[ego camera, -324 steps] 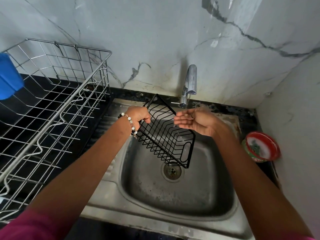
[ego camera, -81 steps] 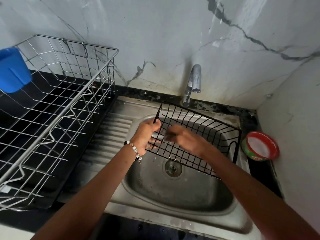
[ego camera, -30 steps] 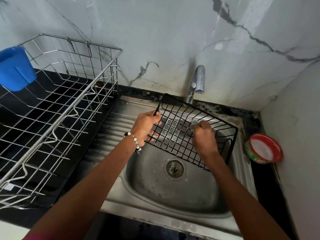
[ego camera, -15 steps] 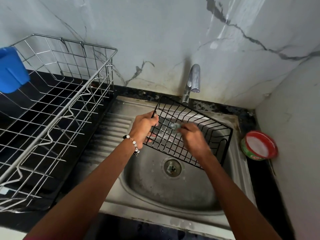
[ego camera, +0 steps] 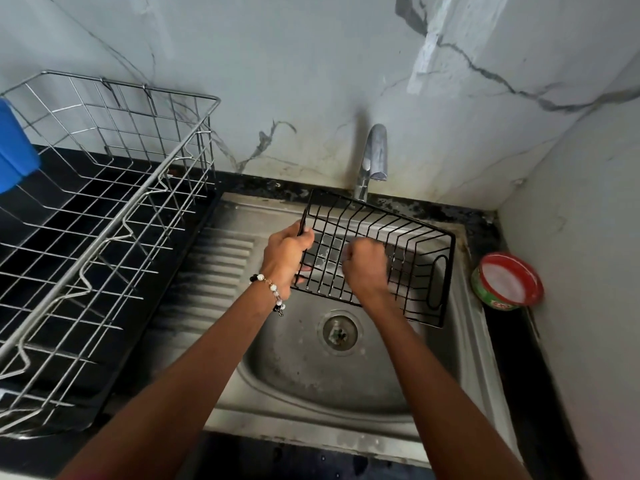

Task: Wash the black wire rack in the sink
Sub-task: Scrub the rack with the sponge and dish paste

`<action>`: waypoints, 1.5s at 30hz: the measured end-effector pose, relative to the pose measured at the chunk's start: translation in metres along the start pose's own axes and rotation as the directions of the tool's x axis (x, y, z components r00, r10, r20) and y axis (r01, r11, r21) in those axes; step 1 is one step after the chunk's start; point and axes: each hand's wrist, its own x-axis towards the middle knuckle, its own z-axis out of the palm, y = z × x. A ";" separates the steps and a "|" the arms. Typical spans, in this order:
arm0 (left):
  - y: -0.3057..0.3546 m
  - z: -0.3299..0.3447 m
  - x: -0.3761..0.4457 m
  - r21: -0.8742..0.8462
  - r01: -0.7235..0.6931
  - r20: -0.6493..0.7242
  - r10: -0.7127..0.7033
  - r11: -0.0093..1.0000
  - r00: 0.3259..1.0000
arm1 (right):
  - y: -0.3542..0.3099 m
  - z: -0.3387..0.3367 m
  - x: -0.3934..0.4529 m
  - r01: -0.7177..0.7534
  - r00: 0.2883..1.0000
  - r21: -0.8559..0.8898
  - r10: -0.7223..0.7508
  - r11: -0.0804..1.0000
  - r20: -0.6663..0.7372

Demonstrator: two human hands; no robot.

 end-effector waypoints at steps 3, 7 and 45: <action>-0.002 0.002 0.000 -0.008 -0.018 0.016 0.018 1.000 1.000 | -0.005 0.008 0.004 0.101 0.995 0.011 -0.101 0.995 -0.015; -0.002 -0.002 0.003 -0.027 -0.024 0.002 0.024 0.999 1.000 | 0.031 -0.001 0.008 0.052 0.998 0.022 -0.052 0.998 -0.019; -0.006 0.002 0.004 -0.081 -0.049 0.001 0.049 0.996 0.999 | 0.050 -0.028 -0.009 -0.302 0.951 -0.156 0.286 0.941 -0.116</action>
